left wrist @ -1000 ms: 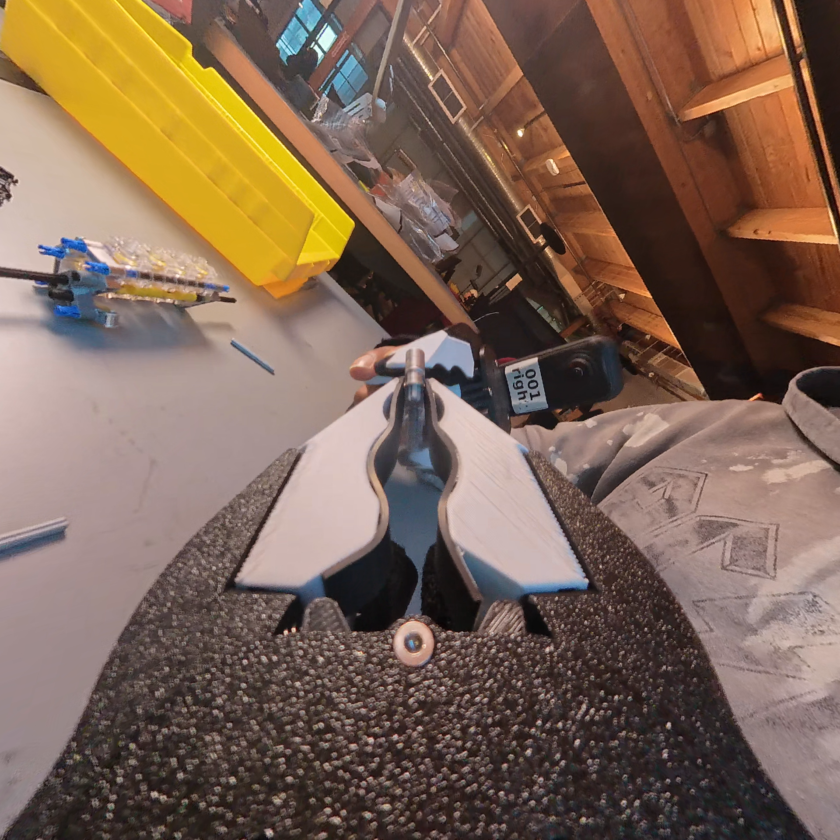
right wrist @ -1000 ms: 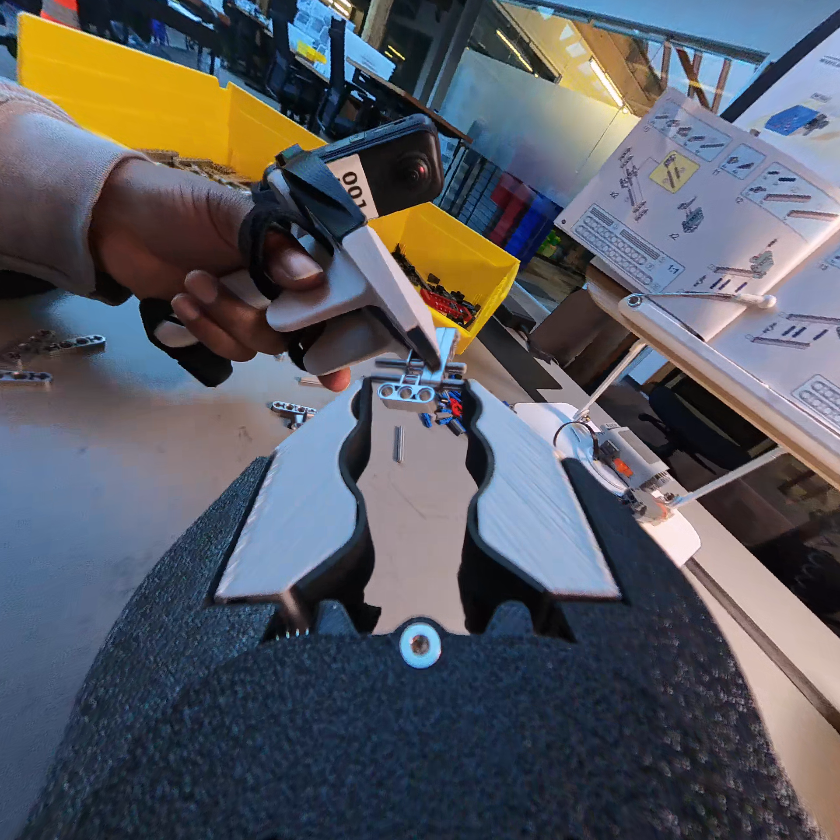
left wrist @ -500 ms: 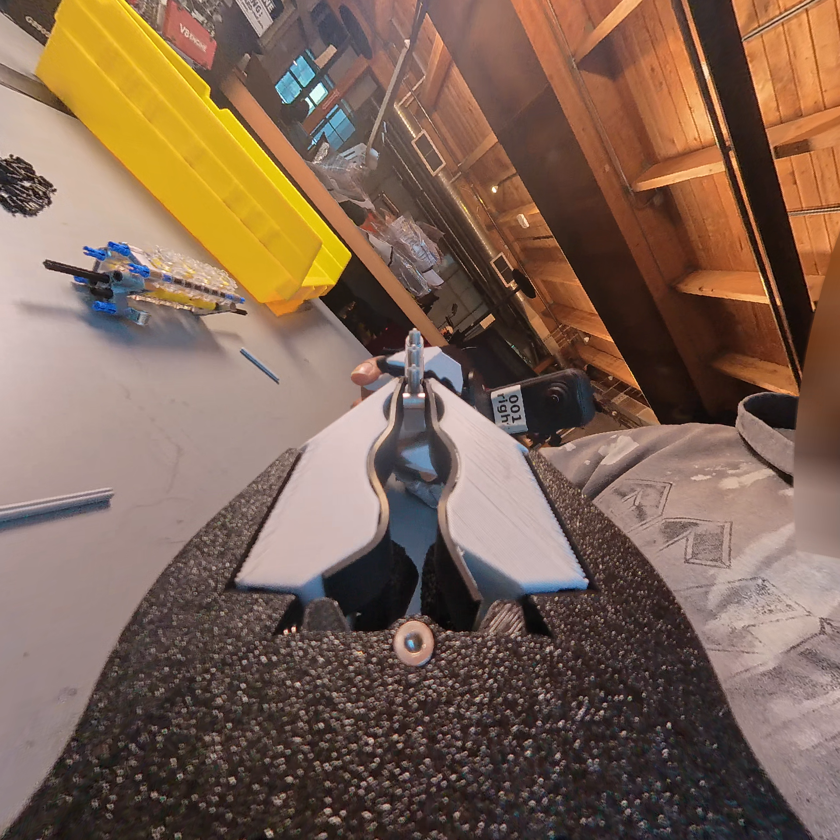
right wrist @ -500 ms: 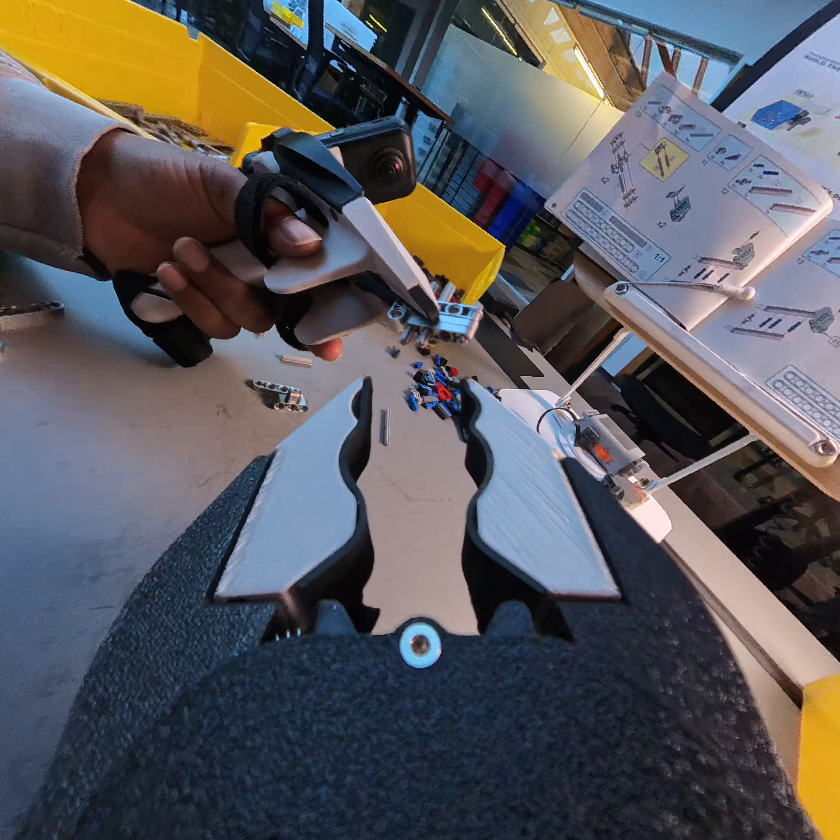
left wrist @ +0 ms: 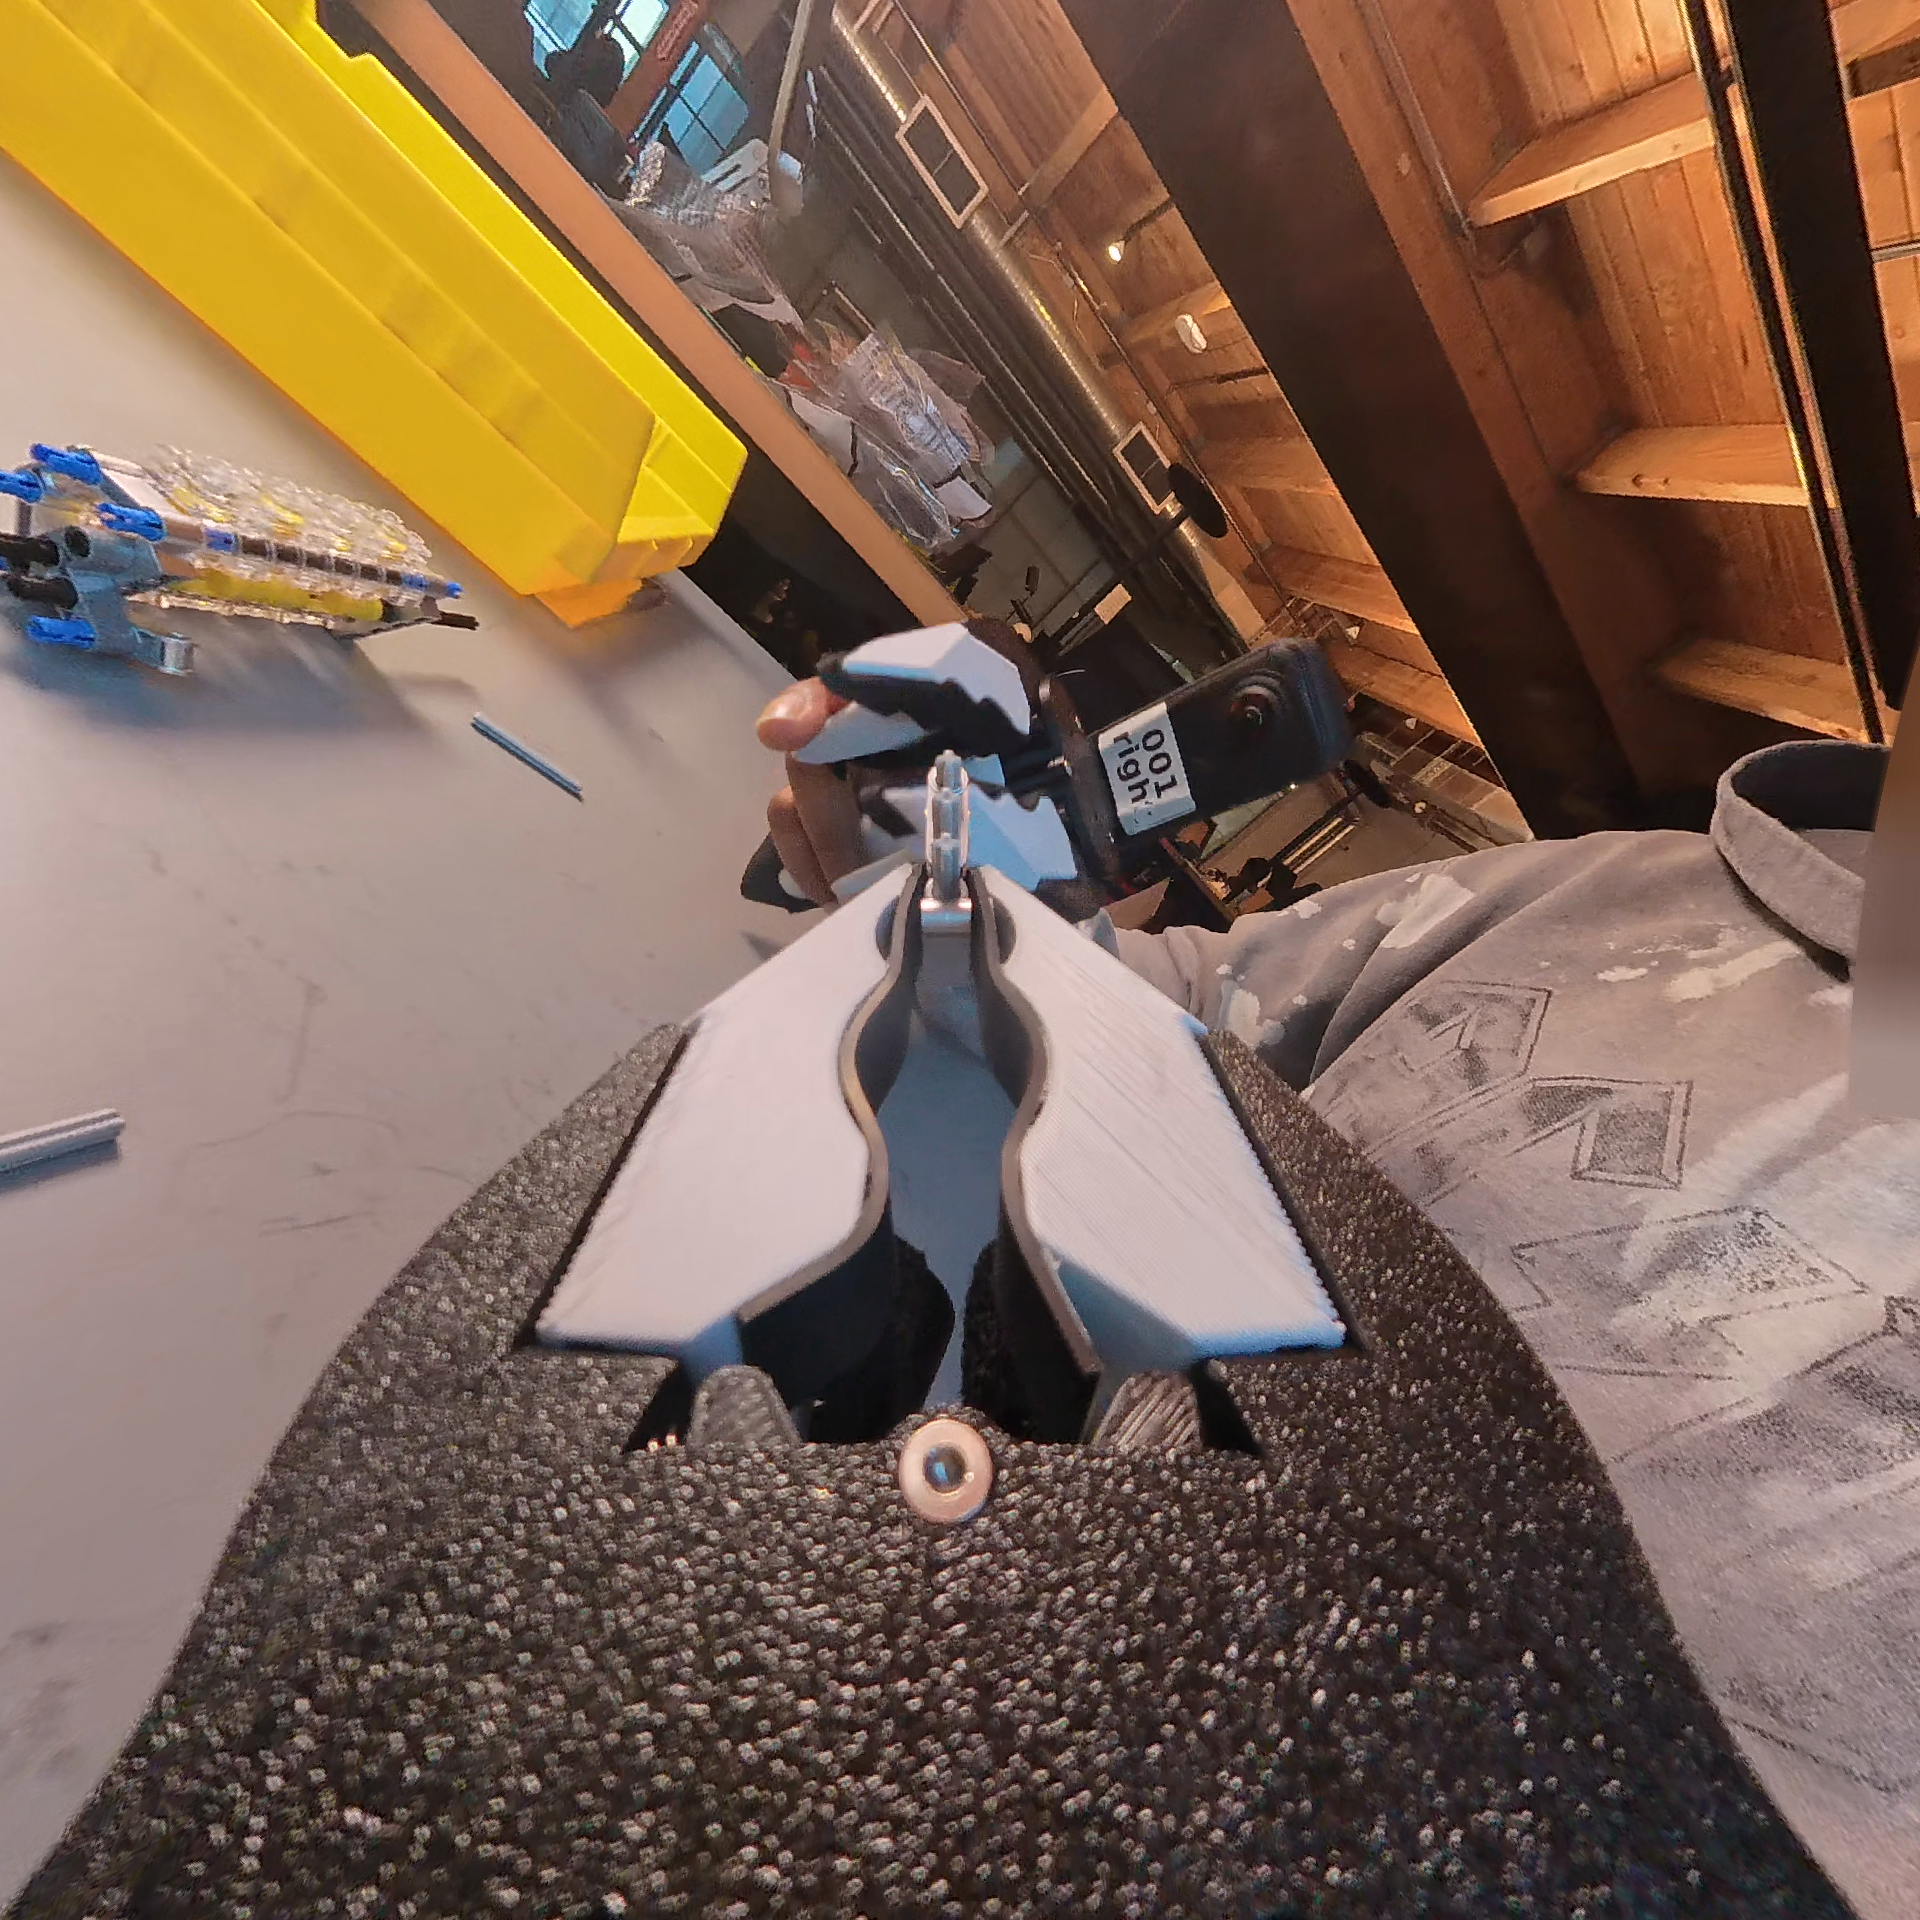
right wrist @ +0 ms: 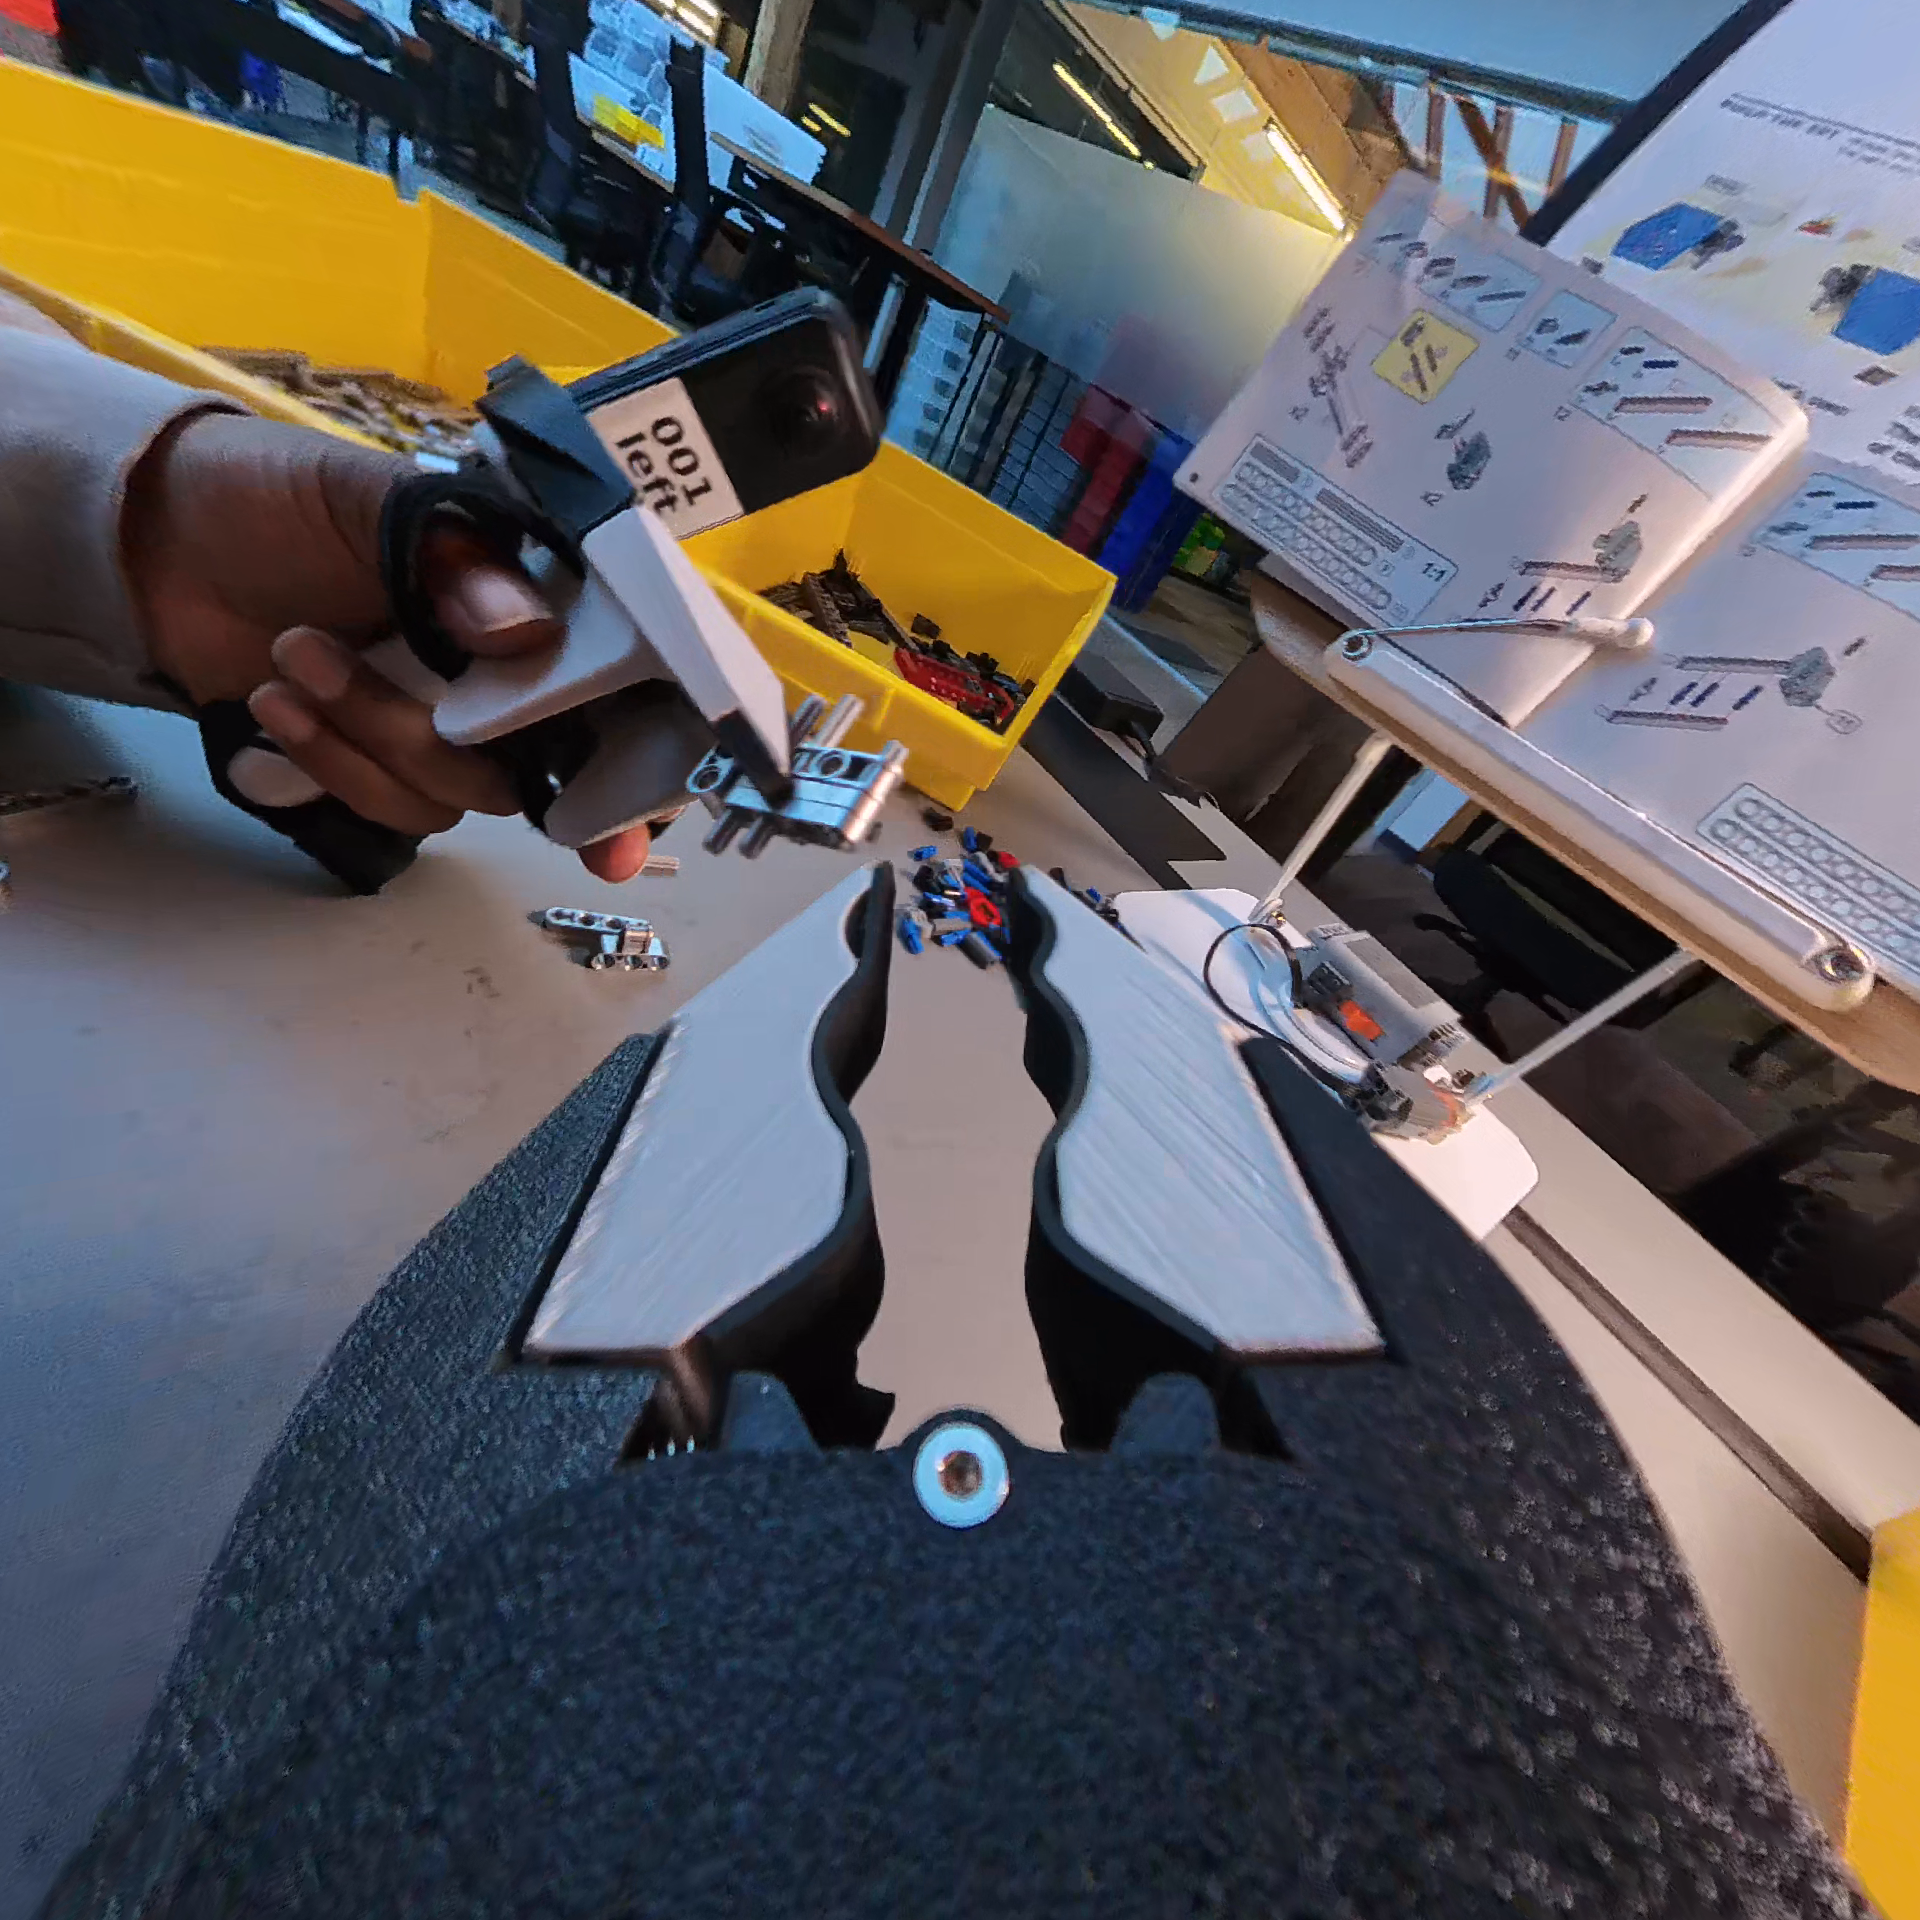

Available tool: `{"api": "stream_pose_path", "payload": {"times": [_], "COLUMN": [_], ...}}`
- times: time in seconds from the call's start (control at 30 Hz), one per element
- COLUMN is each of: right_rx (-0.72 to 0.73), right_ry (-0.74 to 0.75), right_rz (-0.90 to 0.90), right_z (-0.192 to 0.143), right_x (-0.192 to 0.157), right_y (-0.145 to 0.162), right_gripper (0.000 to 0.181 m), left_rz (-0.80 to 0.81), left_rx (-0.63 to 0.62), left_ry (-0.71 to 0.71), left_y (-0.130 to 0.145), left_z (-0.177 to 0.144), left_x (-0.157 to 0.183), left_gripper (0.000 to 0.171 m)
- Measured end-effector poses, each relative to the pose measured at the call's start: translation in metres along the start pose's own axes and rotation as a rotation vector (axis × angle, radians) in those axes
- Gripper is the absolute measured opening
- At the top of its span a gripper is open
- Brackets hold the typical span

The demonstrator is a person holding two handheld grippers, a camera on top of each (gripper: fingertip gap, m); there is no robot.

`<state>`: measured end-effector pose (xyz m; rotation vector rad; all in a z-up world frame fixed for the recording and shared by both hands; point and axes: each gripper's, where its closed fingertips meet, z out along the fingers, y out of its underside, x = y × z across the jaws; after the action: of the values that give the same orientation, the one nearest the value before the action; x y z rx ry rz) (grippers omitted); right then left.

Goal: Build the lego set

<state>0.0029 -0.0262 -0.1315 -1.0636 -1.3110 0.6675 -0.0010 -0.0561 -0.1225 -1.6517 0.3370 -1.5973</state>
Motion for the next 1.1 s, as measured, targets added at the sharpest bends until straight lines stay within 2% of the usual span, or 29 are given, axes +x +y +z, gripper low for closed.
{"api": "stream_pose_path", "payload": {"times": [0.1,0.17,0.27,0.37,0.53,0.6,0.73,0.9,1.1], "right_rx": [0.041,0.068,0.076,0.051,0.031,0.033,0.028,0.068,0.048], "right_ry": [-0.018,-0.085,-0.223,-0.210,-0.242,-0.242,-0.136,-0.243,-0.209], "right_rz": [0.052,0.054,0.036,0.013,0.024,0.060,0.105,0.118,0.114], "right_z": [-0.006,-0.007,-0.006,-0.002,-0.001,-0.003,-0.005,-0.006,-0.001], "right_x": [0.008,-0.004,-0.033,-0.036,-0.037,-0.030,0.000,-0.022,-0.021], "right_y": [-0.006,-0.012,-0.017,-0.014,-0.009,-0.009,-0.006,-0.016,-0.015], "right_gripper": [0.022,0.018,0.027,0.034,0.033,0.033,0.023,0.026,0.024], "left_rz": [-0.009,-0.017,-0.026,-0.033,-0.049,-0.061,-0.062,-0.079,-0.061], "left_rx": [0.010,0.009,0.005,-0.017,-0.036,-0.030,-0.038,0.003,-0.020], "left_ry": [-0.001,0.007,0.010,0.031,0.059,0.079,0.077,0.078,0.077], "left_y": [-0.001,0.000,0.001,0.005,0.010,0.008,0.009,0.003,0.009], "left_z": [0.000,0.000,0.000,0.002,0.006,0.005,0.005,0.002,0.007], "left_x": [-0.001,-0.001,-0.001,0.001,0.005,0.008,0.007,0.005,0.009], "left_gripper": [0.006,0.006,0.006,0.006,0.006,0.006,0.006,0.006,0.006]}}
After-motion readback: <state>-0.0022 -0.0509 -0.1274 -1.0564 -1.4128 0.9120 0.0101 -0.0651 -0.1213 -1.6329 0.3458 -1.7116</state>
